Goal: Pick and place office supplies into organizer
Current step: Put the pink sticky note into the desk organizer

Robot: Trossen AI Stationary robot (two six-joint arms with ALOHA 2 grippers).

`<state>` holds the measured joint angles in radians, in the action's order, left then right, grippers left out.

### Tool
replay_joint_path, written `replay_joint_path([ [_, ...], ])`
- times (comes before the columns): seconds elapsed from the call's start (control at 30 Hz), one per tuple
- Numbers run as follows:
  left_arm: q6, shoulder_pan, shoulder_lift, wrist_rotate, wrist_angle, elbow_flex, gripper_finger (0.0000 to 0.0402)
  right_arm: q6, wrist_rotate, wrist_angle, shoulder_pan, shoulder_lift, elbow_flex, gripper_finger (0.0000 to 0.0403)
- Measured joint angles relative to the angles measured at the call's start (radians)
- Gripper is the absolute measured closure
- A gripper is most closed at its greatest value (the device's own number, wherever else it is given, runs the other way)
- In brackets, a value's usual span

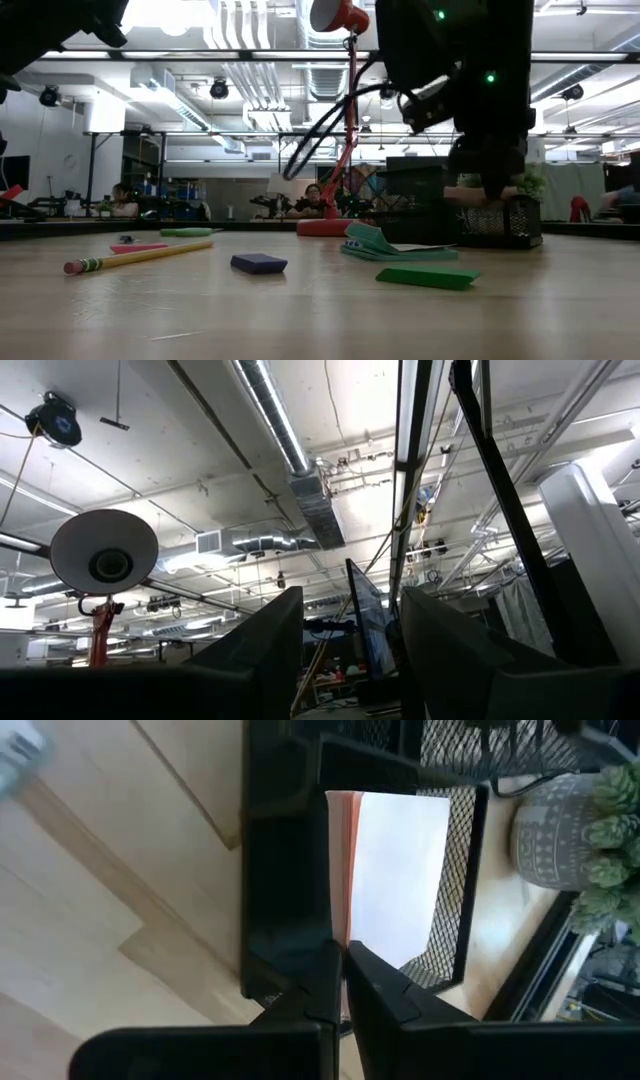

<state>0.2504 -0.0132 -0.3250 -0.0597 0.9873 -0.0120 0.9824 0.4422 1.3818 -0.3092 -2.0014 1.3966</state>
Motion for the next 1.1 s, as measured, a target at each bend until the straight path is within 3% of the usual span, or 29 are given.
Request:
replay_joint_path([
  [0.57,0.0,0.0,-0.001,0.0,0.0,0.0,0.0246,0.011,0.001,-0.054,0.028,0.0,-0.088,0.0394],
  [1.1,-0.001,0.0,-0.001,0.0,0.0,0.0,0.0246,0.046,0.004,-0.064,0.033,-0.001,-0.085,0.0394],
])
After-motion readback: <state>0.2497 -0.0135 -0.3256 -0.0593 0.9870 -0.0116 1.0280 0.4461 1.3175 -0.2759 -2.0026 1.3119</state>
